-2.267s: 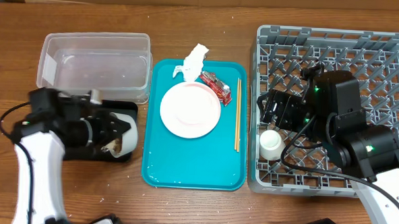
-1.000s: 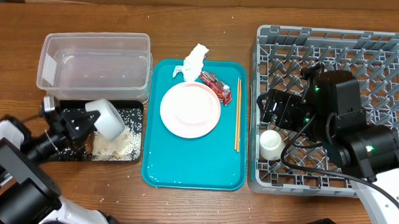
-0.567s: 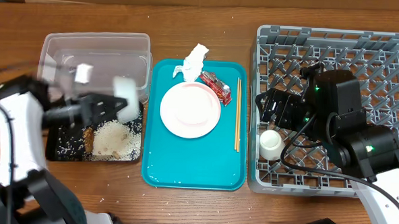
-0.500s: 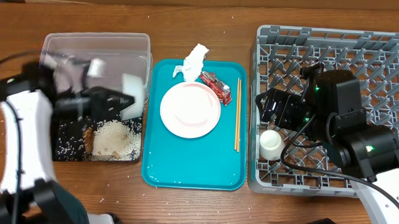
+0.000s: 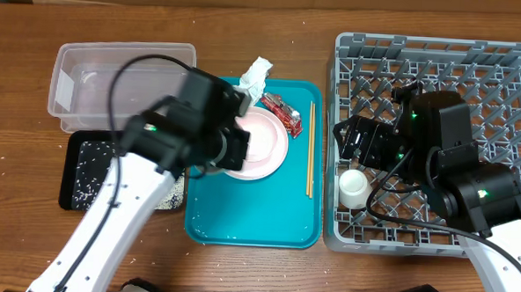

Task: Sort waste into correct bins and load items into the dishwasher
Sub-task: 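Set the empty grey bowl back on the teal tray with left gripper, then grasp the red wrapper with the left gripper and drop it in clear bin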

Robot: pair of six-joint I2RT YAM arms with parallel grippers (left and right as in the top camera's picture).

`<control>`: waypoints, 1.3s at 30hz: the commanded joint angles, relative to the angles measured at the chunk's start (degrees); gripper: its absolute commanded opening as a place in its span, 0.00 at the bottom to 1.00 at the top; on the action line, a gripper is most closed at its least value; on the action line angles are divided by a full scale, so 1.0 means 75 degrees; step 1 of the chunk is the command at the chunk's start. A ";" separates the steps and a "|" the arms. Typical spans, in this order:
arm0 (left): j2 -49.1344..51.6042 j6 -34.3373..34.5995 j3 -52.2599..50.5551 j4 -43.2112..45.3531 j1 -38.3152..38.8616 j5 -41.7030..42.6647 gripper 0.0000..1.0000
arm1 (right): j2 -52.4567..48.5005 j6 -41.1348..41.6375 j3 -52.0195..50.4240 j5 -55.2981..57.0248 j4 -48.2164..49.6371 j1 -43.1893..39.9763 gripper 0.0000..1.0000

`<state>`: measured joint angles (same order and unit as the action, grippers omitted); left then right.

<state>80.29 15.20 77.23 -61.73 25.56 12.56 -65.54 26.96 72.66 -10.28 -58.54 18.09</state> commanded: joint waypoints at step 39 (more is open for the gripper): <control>0.4654 0.0484 0.0871 0.5062 0.1061 -0.1673 0.91 | -0.0213 0.0012 0.0090 -0.0015 -0.0146 0.0044 1.00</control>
<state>112.46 20.34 80.34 -24.03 33.39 -1.76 -66.37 26.98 72.66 -10.28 -59.70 18.11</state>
